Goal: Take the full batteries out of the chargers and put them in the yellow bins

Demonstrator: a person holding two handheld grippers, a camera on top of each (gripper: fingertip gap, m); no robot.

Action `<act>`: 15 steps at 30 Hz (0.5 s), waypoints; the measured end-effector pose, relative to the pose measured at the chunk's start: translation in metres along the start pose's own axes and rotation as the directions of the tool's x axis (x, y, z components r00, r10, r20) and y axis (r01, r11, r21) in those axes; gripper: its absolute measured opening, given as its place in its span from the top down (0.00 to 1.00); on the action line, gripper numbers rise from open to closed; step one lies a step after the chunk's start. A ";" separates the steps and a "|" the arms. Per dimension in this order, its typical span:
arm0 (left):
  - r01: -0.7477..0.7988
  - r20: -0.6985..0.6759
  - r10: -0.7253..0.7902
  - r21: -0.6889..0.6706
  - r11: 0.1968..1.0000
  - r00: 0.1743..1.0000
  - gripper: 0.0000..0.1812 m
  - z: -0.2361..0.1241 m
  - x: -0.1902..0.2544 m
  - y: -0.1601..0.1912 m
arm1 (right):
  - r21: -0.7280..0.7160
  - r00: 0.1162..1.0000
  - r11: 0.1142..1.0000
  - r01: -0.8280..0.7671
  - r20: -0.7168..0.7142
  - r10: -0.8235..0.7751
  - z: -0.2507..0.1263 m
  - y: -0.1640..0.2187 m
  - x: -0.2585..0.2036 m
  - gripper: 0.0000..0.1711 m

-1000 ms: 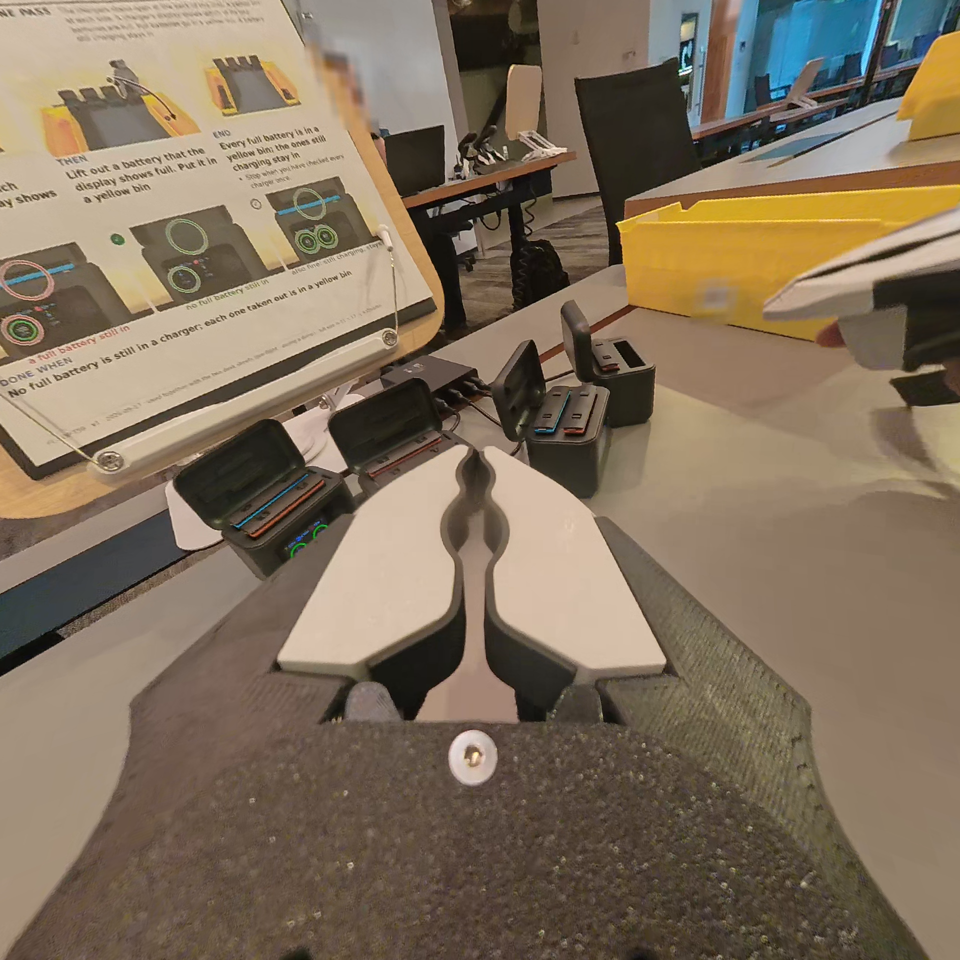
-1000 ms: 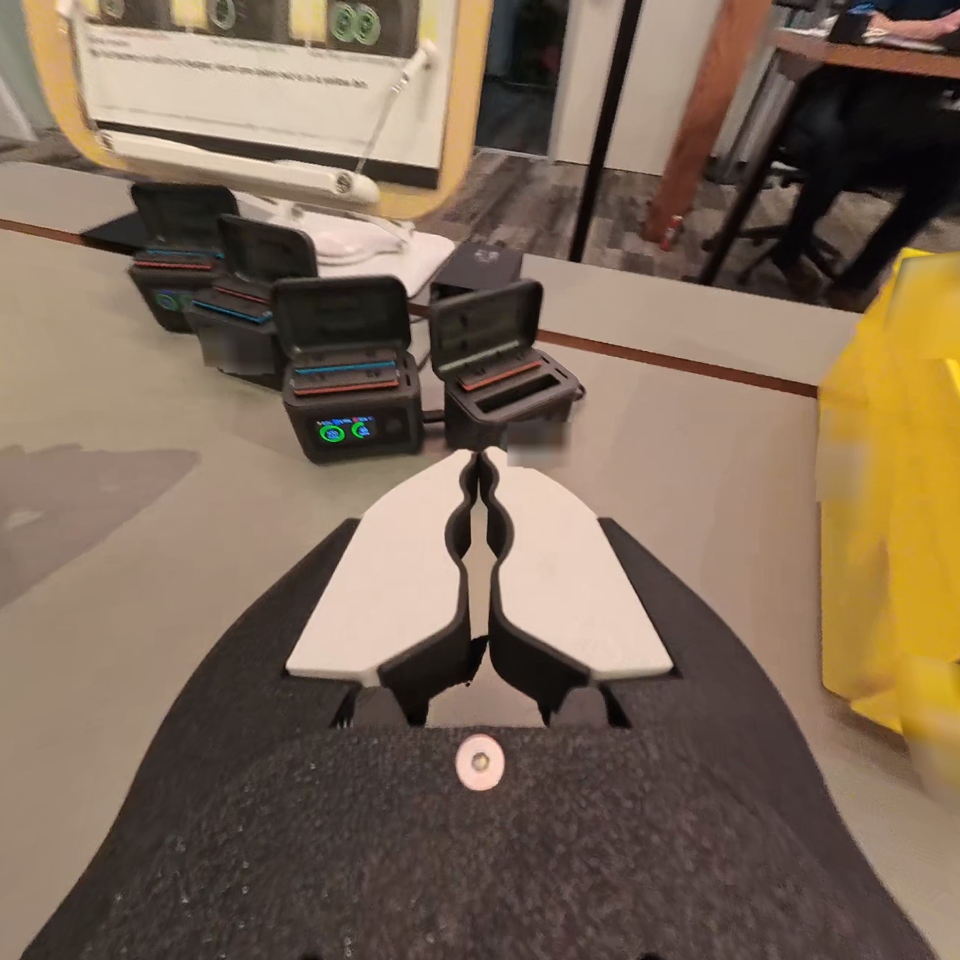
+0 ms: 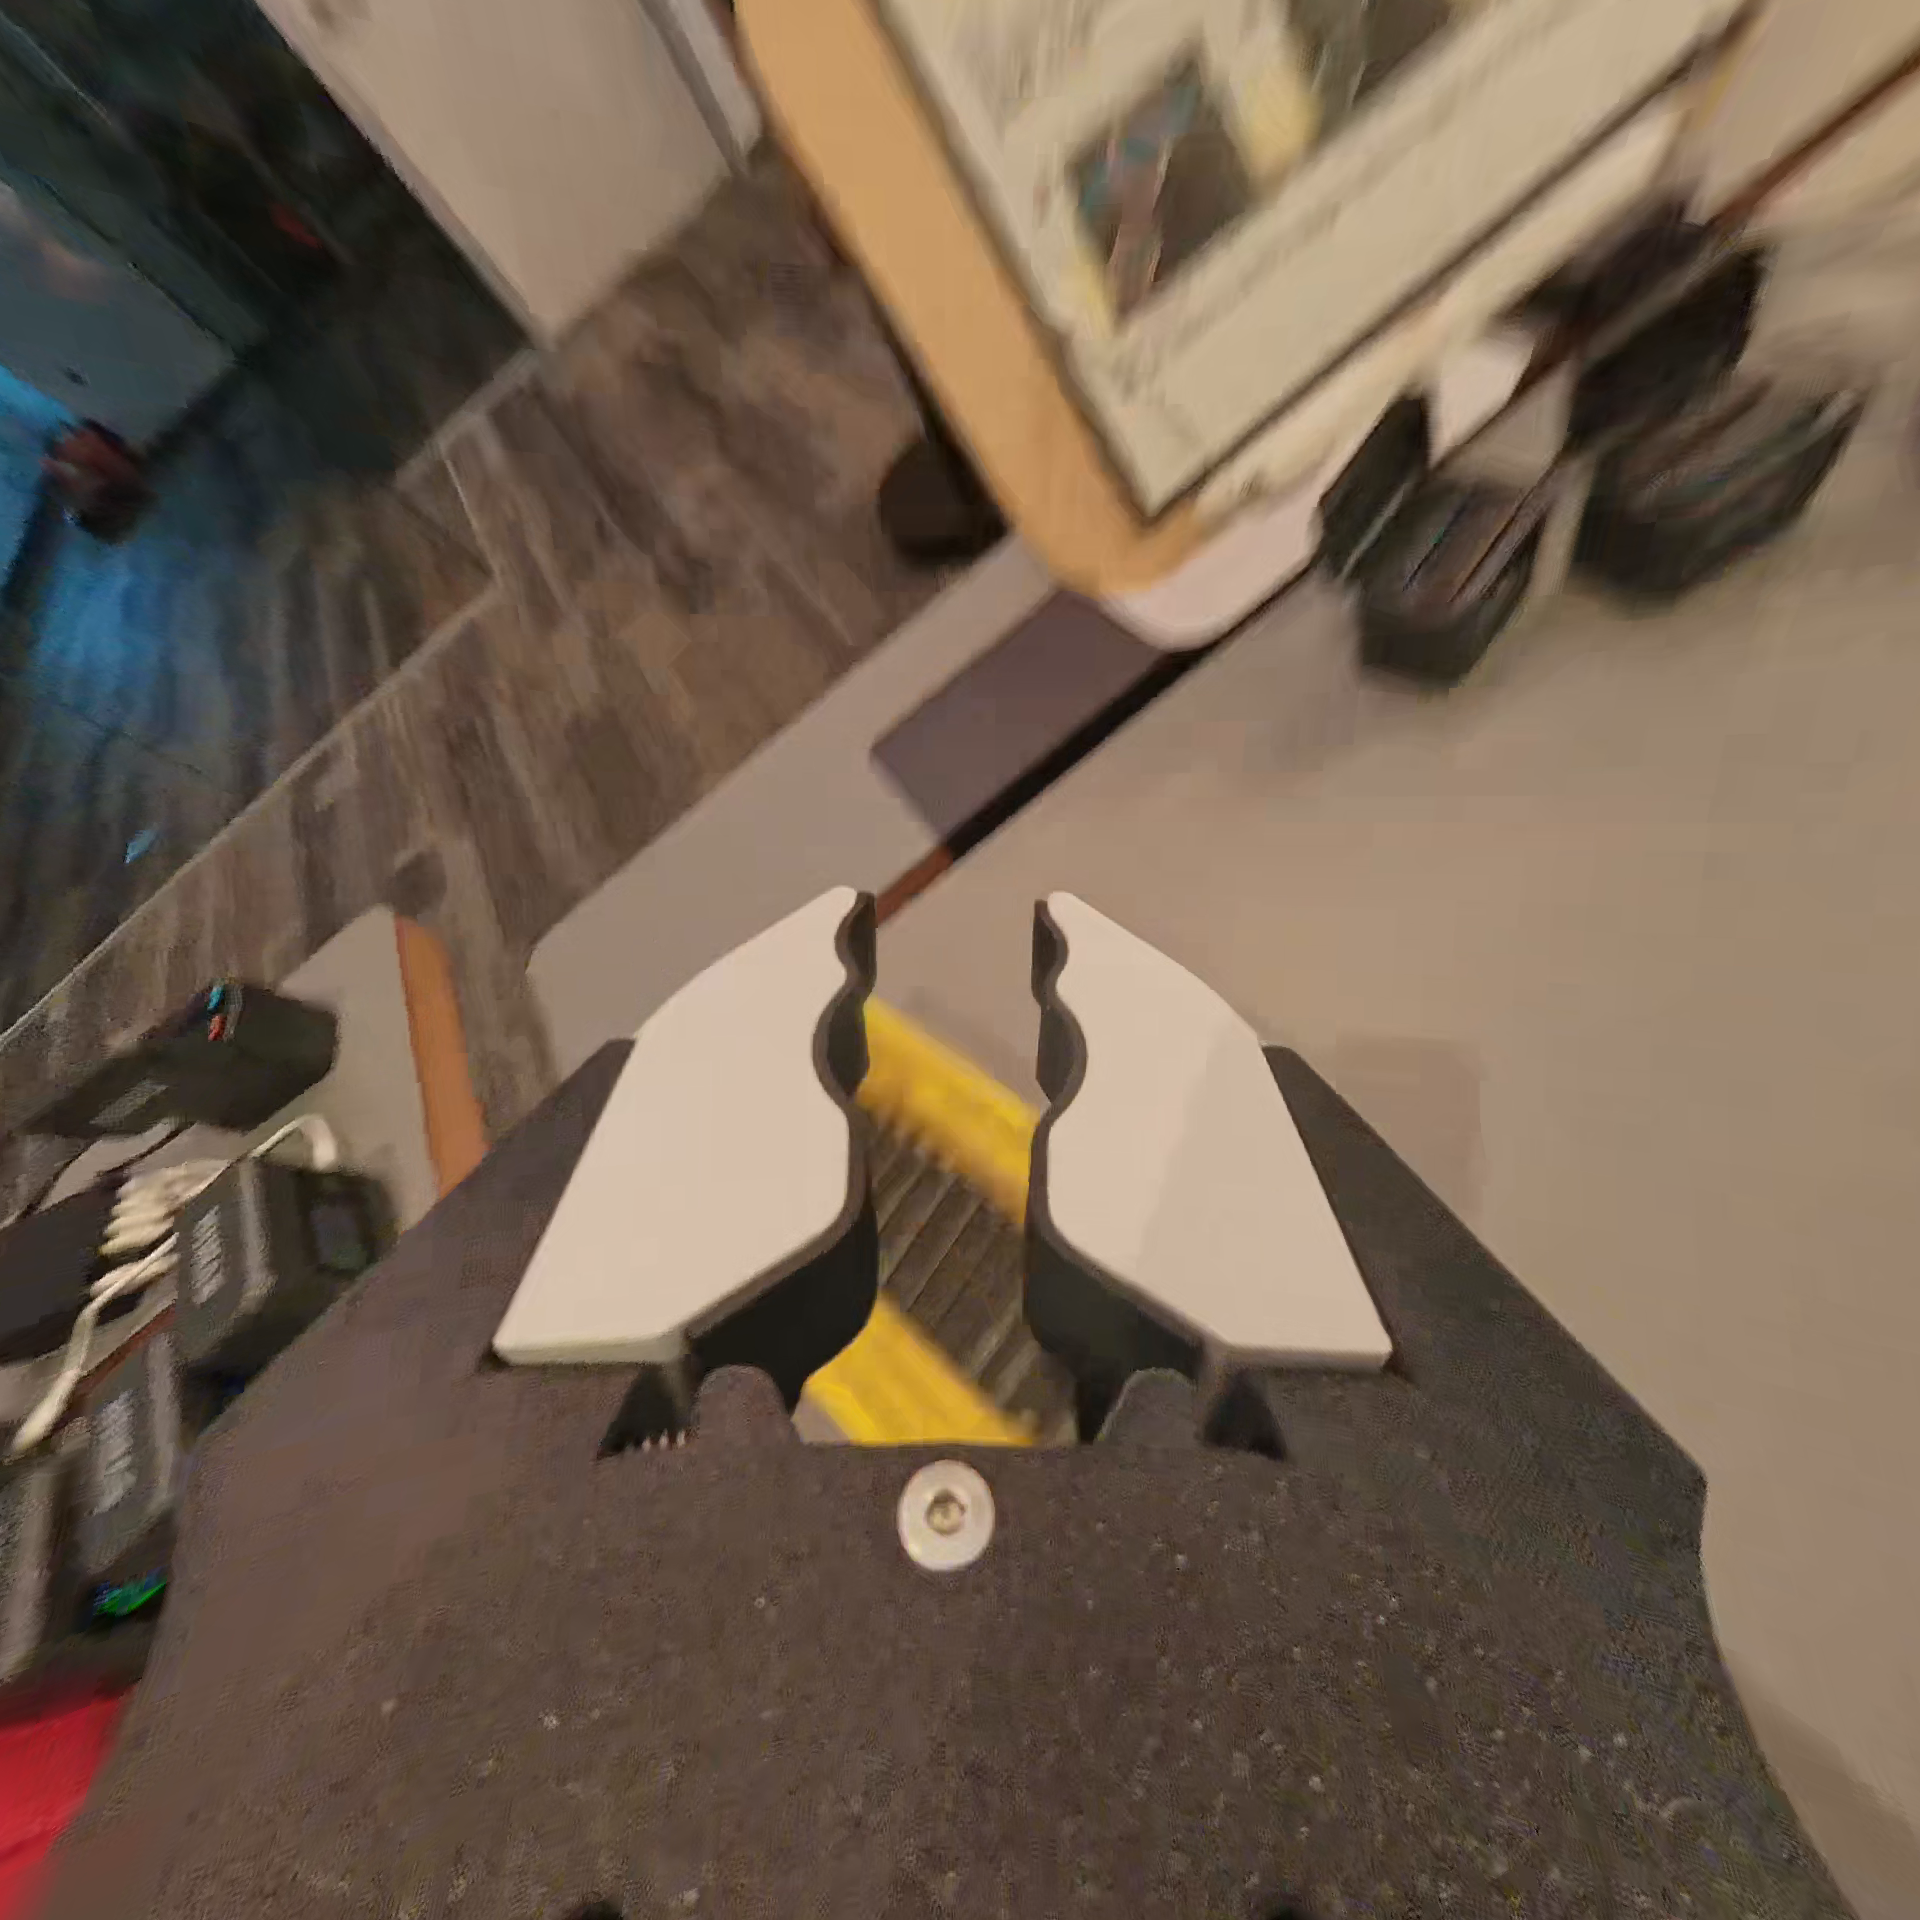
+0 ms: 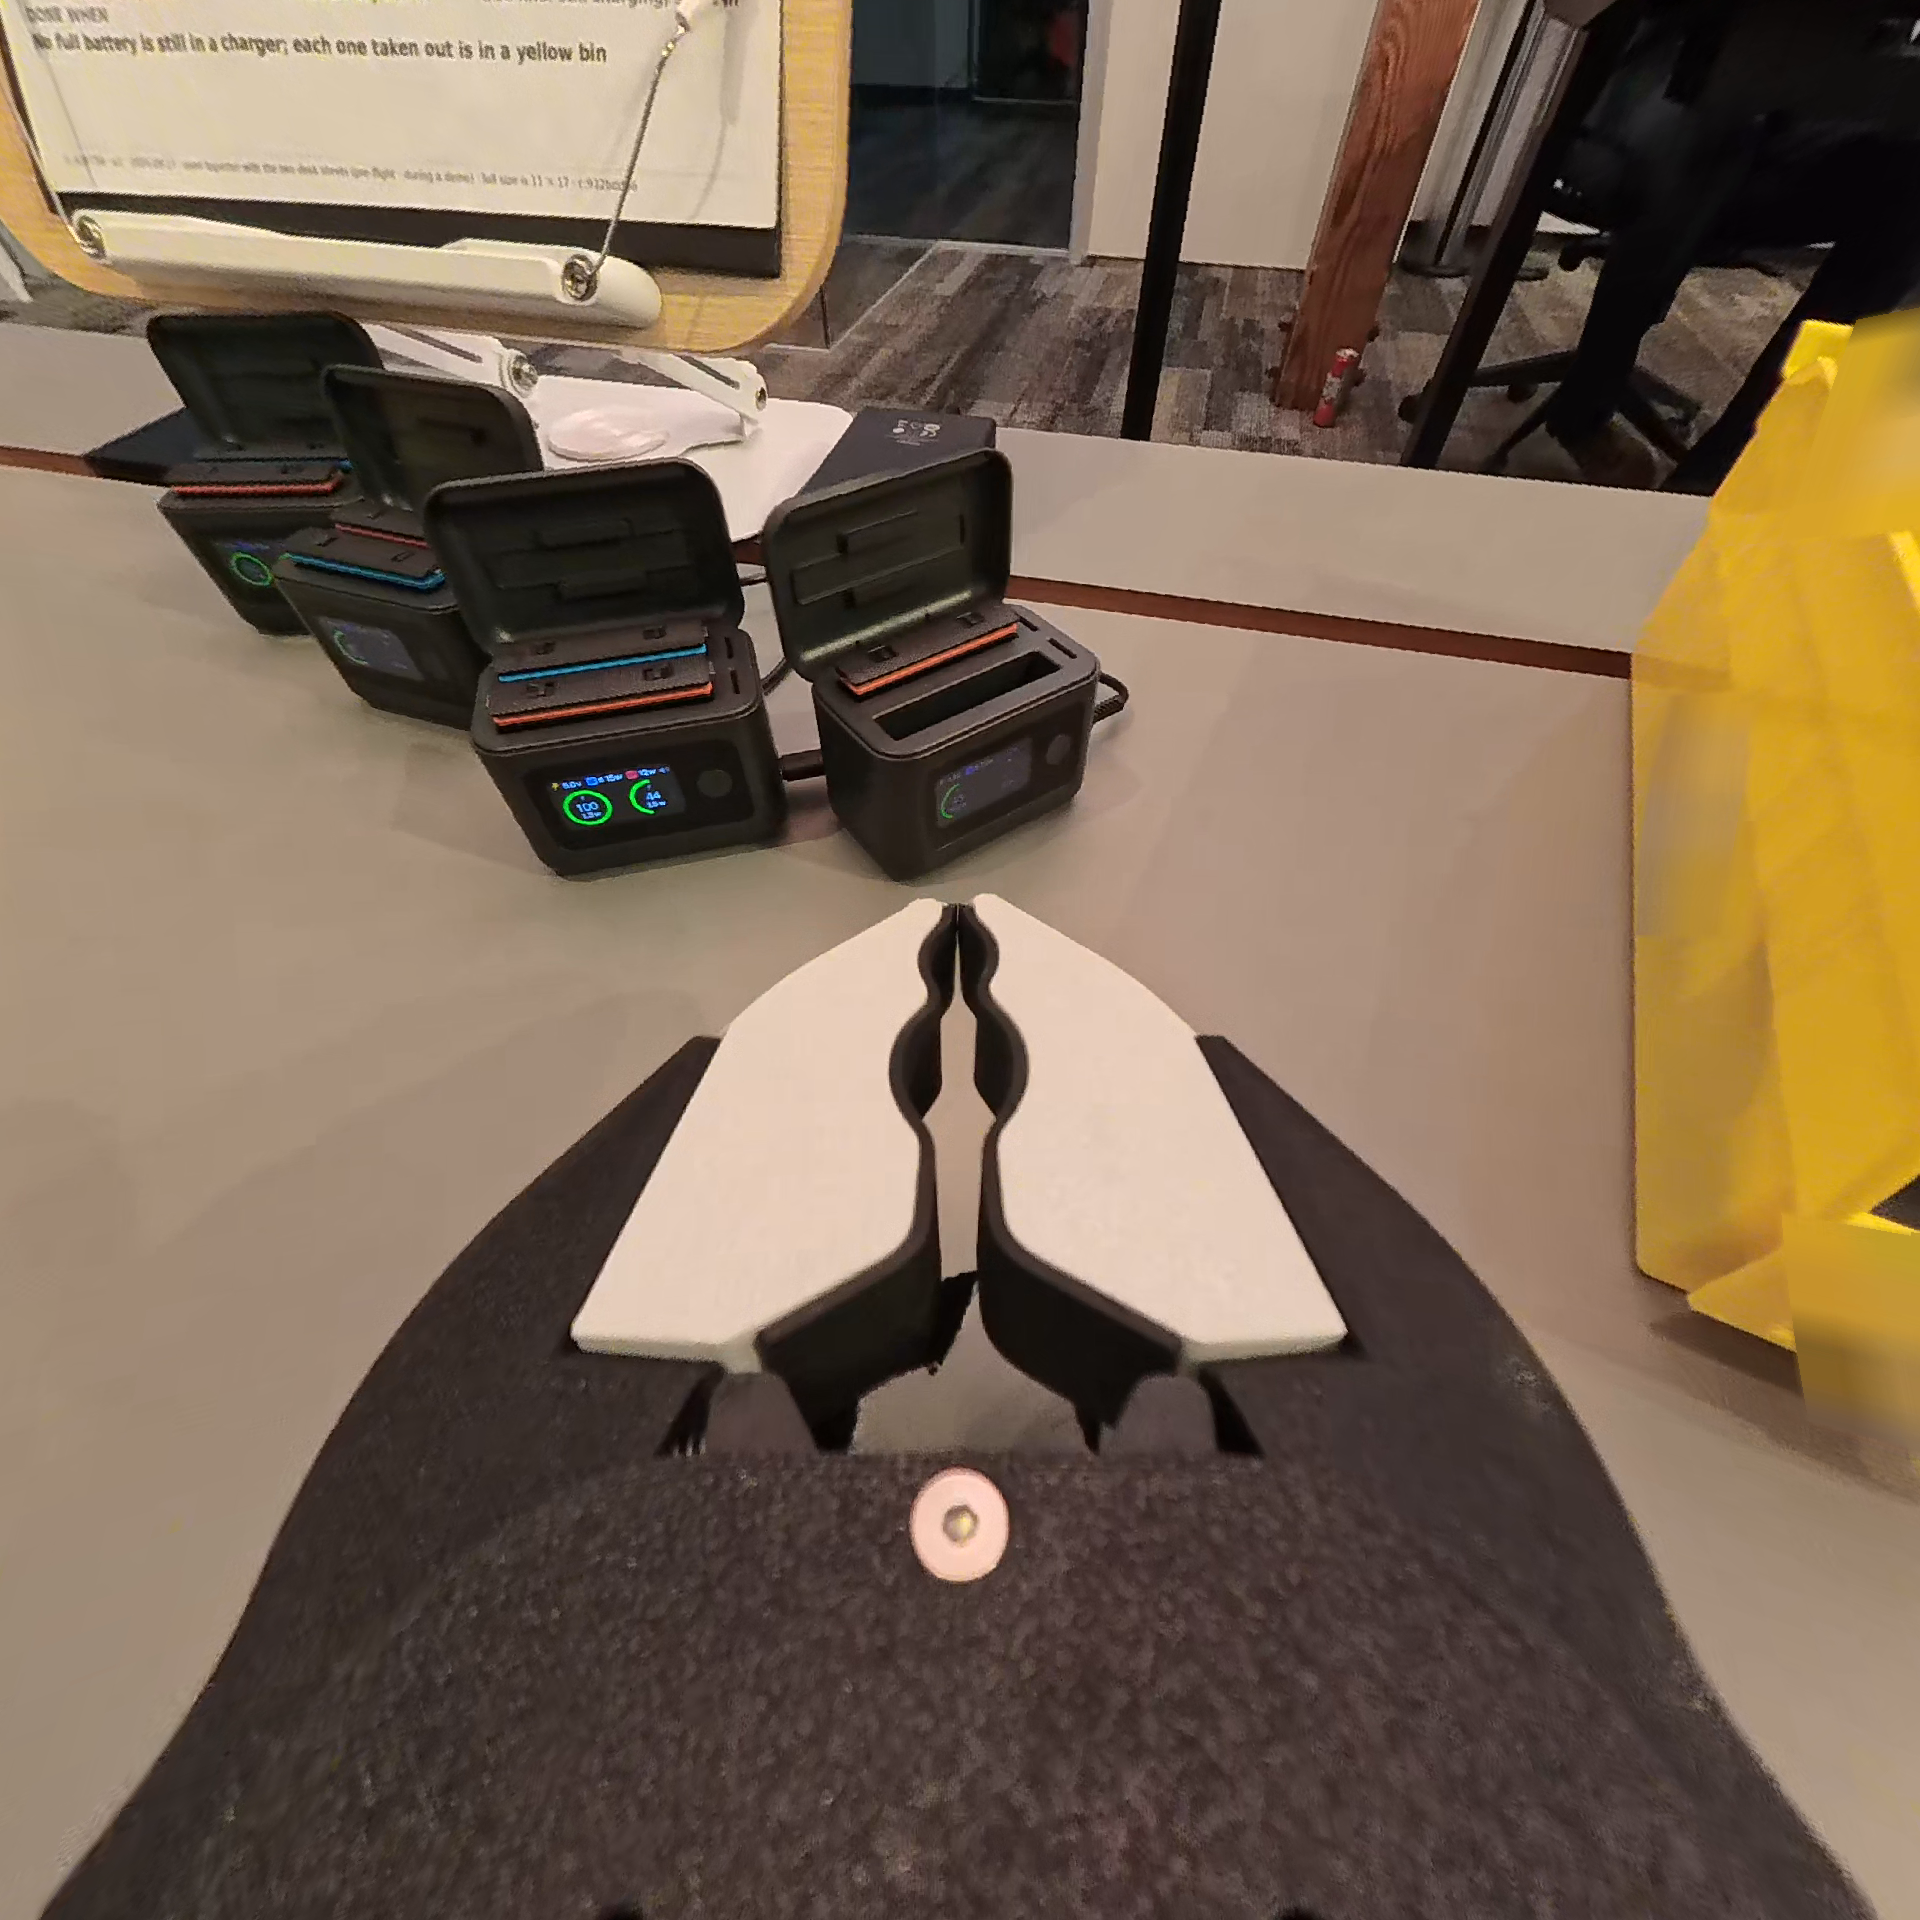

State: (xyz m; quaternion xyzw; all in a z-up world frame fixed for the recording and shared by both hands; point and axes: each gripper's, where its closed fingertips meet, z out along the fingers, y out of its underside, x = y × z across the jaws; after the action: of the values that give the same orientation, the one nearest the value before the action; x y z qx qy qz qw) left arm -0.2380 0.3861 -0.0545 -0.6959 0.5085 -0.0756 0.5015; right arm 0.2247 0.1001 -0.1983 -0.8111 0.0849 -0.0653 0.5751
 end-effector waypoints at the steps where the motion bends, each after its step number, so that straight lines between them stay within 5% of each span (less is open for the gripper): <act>1: -0.042 -0.008 0.042 -0.091 0.995 0.999 0.84 0.005 -0.010 0.021 | 0.001 1.000 1.000 0.009 0.003 -0.009 0.000 0.000 -0.002 1.00; 5: -0.100 -0.104 0.068 -0.335 0.937 0.992 0.83 0.022 -0.031 0.088 | -0.005 0.999 0.999 0.047 0.026 -0.047 0.002 0.002 -0.010 1.00; 15: -0.346 -0.389 0.123 -0.575 0.741 0.913 0.83 0.046 -0.005 0.163 | -0.026 0.991 0.993 0.111 0.079 -0.109 0.006 0.010 -0.024 1.00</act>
State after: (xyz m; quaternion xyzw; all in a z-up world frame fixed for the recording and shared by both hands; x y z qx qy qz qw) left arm -0.3153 0.4219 -0.2009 -0.7302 0.6641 0.0506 0.1521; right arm 0.2016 0.1074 -0.2098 -0.8251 0.0188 -0.0643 0.5611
